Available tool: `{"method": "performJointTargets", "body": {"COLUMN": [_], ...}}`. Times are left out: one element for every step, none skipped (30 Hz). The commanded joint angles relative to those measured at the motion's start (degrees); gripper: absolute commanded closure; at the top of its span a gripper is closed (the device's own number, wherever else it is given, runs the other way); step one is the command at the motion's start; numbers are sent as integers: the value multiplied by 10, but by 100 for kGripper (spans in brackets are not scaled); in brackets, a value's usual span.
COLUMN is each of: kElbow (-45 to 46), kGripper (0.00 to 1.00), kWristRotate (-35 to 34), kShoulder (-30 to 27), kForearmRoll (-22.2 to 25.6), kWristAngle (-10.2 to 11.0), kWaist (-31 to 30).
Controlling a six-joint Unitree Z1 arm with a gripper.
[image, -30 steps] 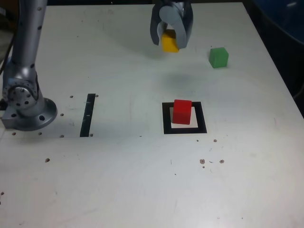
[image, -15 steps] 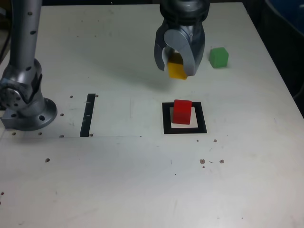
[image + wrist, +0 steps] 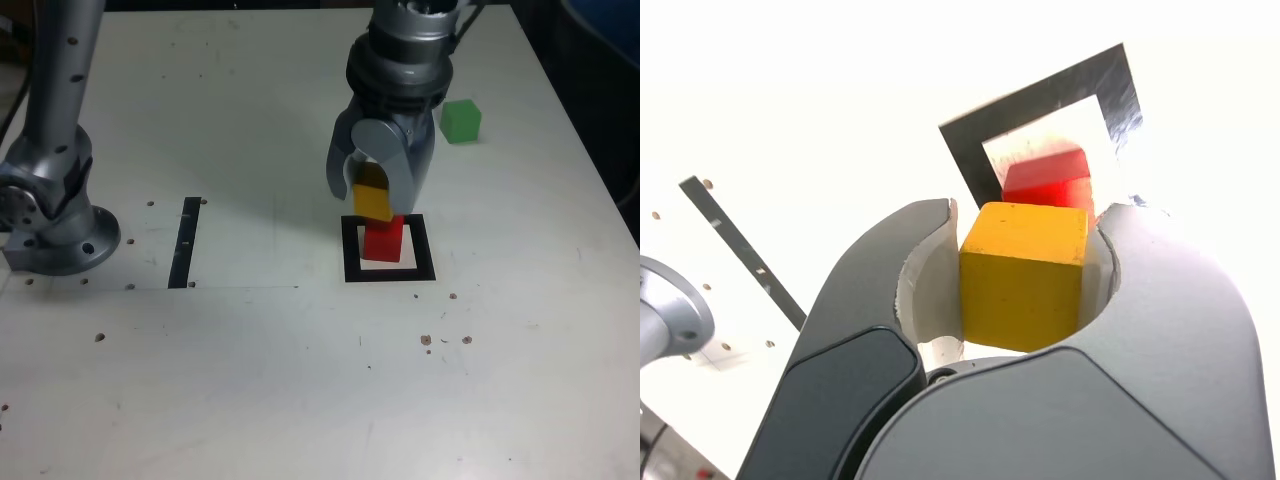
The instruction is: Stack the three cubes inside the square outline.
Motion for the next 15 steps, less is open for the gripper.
{"method": "performJointTargets", "body": {"kElbow": [-6, -7, -8, -8, -8, -9, -9, -9, -9, -10, -10, -10, -11, -12, -13], "kGripper": [79, 79, 79, 79, 79, 79, 79, 79, 79, 79, 79, 79, 79, 79, 79], "kWristRotate": [-8, -11, -14, -16, -18, -19, -19, -20, -19, -19, -19, -19, -18, -18, -17], "kShoulder": [7, 10, 12, 15, 17, 20, 22, 24, 26, 28, 30, 32, 34, 36, 39], "kForearmRoll": [-2, -3, -4, -5, -6, -7, -8, -9, -9, -9, -9, -9, -10, -10, -10], "kWristAngle": [-5, -8, -9, -10, -9, -9, -8, -6, -5, -3, -2, -1, 0, 0, 1], "kWaist": [-6, -7, -8, -9, -10, -10, -10, -9, -9, -8, -8, -7, -6, -5, -5]}}
